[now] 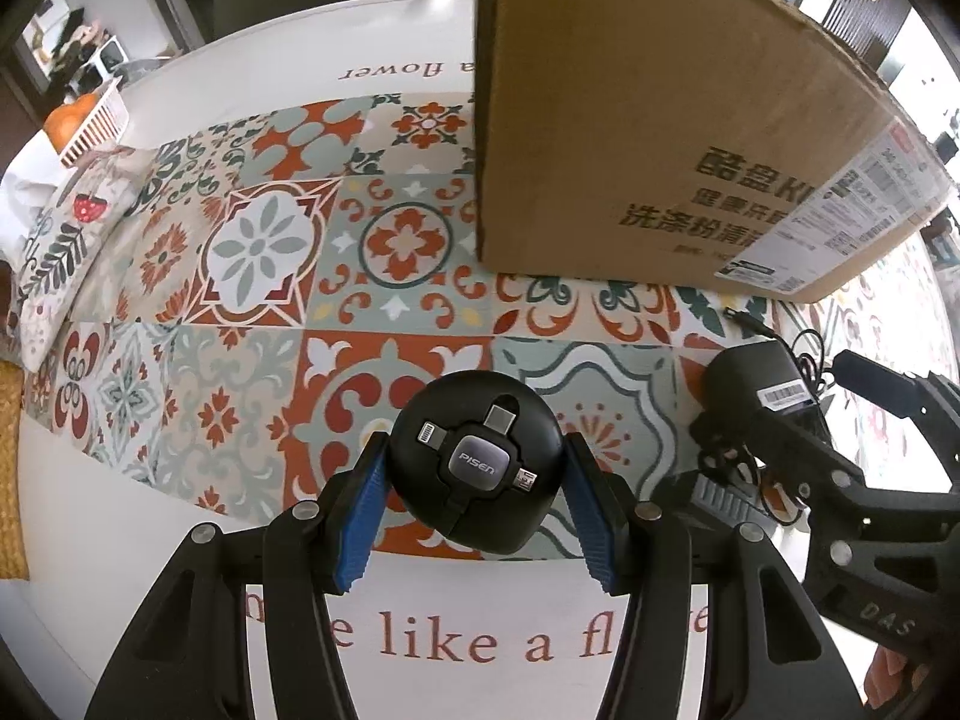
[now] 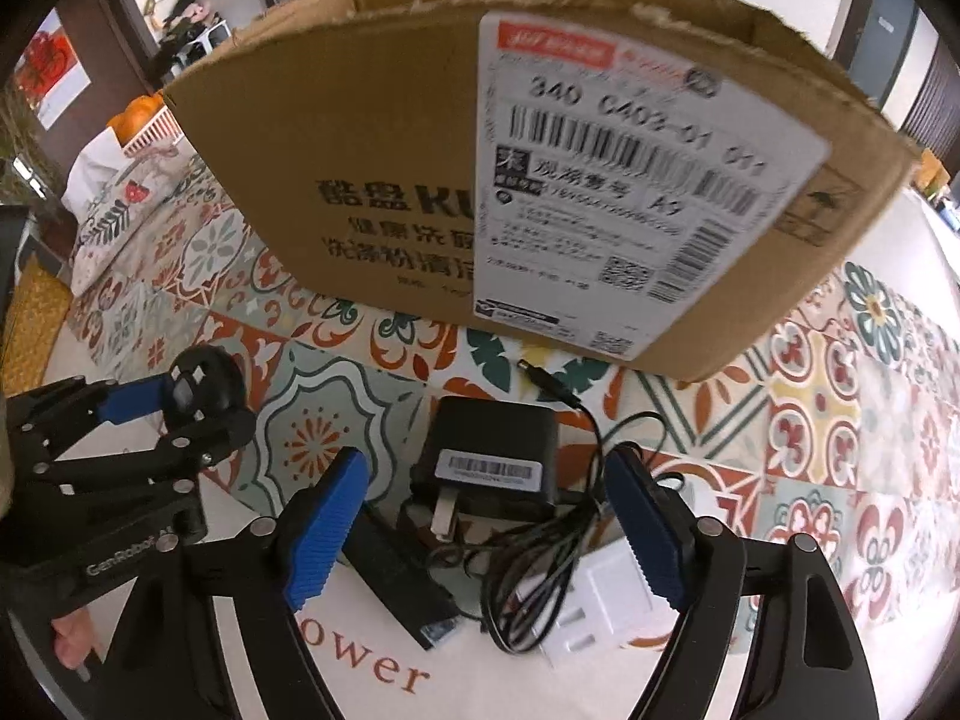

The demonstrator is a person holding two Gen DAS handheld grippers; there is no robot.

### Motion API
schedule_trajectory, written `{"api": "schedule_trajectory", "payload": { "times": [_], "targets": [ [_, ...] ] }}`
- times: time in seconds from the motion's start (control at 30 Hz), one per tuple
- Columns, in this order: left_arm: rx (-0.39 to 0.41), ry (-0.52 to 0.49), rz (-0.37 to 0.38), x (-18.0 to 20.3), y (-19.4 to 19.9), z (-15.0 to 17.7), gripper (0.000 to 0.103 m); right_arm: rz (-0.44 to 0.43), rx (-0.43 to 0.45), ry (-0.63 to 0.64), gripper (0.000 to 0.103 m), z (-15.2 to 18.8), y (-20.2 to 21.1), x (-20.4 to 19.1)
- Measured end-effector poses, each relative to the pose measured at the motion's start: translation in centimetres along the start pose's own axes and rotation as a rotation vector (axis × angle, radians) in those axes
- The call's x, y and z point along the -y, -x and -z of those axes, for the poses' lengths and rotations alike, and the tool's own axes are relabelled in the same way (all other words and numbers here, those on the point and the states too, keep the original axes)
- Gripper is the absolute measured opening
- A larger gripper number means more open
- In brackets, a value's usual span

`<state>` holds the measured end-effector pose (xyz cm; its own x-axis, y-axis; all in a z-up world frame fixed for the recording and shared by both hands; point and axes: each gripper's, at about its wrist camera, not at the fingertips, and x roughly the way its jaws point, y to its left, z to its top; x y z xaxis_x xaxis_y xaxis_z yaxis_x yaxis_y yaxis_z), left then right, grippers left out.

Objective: Organize rigid objects
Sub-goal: 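Grasp the black power adapter with the right gripper while the left holds the puck, then lift and carry the puck and adapter over the box with both grippers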

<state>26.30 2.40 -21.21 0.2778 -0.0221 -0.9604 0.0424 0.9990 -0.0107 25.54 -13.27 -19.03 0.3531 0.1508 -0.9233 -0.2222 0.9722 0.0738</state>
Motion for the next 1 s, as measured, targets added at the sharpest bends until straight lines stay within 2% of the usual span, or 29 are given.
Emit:
{"api": "schedule_trajectory", "payload": {
  "times": [0.3,0.37,0.4,0.5,0.83,1.0],
  "targets": [
    [-0.006,0.006,-0.02,0.4,-0.7,-0.4,0.055,-0.017,-0.071,0.007,0.069,-0.3,-2.8,0.1],
    [-0.007,0.005,-0.022,0.3,-0.8,-0.5,0.055,-0.026,-0.079,0.001,0.067,-0.3,-3.3,0.2],
    [-0.007,0.003,-0.023,0.3,-0.8,-0.5,0.055,-0.024,-0.08,-0.001,0.062,-0.2,-3.5,0.2],
    [-0.004,-0.003,-0.026,0.4,-0.6,-0.4,0.055,-0.028,-0.073,-0.009,0.061,-0.1,-3.6,0.2],
    [0.035,-0.019,-0.018,1.5,1.5,0.0,0.055,-0.033,-0.025,-0.04,0.058,0.4,-0.8,1.5],
    [0.08,-0.039,-0.014,2.2,3.6,0.0,0.055,-0.028,0.015,-0.05,0.057,0.5,1.5,2.1]
  ]
}}
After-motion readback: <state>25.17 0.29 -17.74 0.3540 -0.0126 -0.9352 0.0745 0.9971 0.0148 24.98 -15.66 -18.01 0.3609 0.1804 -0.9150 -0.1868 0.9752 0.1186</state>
